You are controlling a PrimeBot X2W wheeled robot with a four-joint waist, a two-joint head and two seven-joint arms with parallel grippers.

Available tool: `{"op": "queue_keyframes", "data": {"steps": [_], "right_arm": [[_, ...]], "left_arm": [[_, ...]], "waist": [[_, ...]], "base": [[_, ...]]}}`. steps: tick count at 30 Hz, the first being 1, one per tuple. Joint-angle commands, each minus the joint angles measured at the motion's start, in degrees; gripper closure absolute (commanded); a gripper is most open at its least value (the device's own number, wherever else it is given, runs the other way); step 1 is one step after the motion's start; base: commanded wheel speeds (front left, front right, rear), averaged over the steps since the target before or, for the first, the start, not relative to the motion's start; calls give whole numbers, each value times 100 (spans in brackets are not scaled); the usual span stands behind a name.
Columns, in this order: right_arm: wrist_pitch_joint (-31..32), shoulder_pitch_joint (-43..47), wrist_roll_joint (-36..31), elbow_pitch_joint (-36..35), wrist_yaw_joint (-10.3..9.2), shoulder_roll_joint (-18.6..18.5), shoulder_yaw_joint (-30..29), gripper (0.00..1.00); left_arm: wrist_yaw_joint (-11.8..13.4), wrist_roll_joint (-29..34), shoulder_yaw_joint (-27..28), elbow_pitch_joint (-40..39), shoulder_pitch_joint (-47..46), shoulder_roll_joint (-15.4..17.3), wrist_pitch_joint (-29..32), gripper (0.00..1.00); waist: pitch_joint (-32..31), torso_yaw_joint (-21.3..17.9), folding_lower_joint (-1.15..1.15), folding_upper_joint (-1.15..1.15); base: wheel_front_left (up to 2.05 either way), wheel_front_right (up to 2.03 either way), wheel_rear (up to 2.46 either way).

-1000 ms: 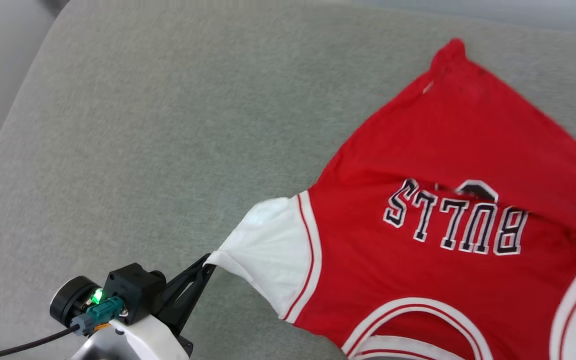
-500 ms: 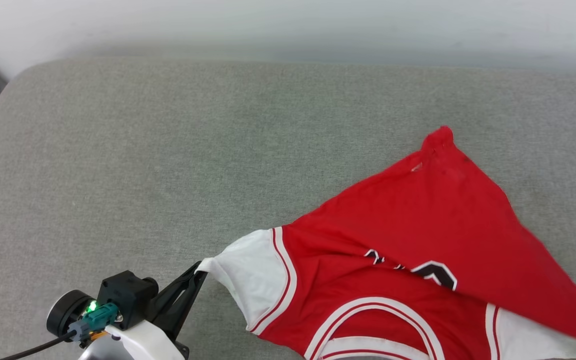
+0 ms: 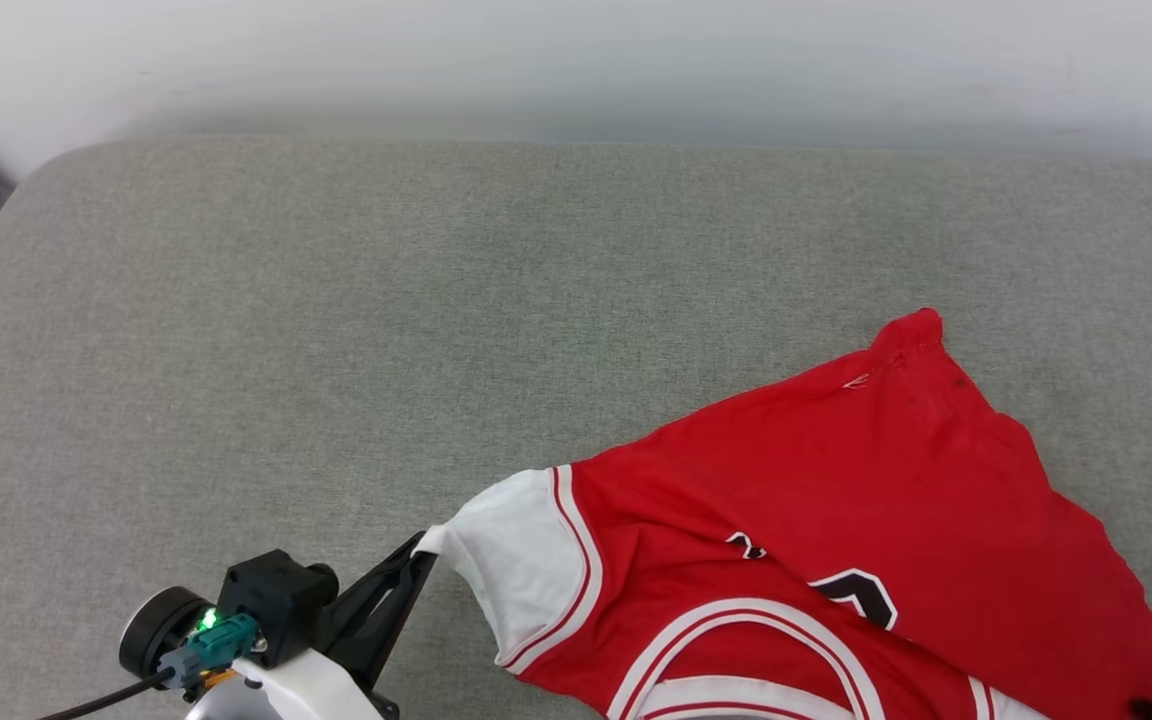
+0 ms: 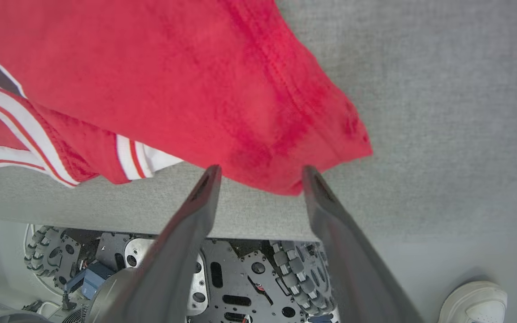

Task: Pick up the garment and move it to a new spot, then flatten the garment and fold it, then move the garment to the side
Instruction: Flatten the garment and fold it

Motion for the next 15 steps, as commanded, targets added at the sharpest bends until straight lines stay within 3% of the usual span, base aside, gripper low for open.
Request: {"op": "queue_keyframes", "data": {"steps": [1,8,15], "right_arm": [[22,-241,130,-92,-2,-178,42,0],[388,-1277,351,-483,-2,-638,335,0],[782,-2479,133,-242,-2,-879,924,0]], "left_arm": [[1,57,-13,-56,-55,-9,14,100],[1,211,-110,-268,-213,-63,83,100],[-81,381,-251,-441,-450,-161,212,100]], "waist": [[40,73,1,0],[321,392,1,0],[713,852,1,0]], "base": [[0,0,0],[0,0,0],[0,0,0]]}}
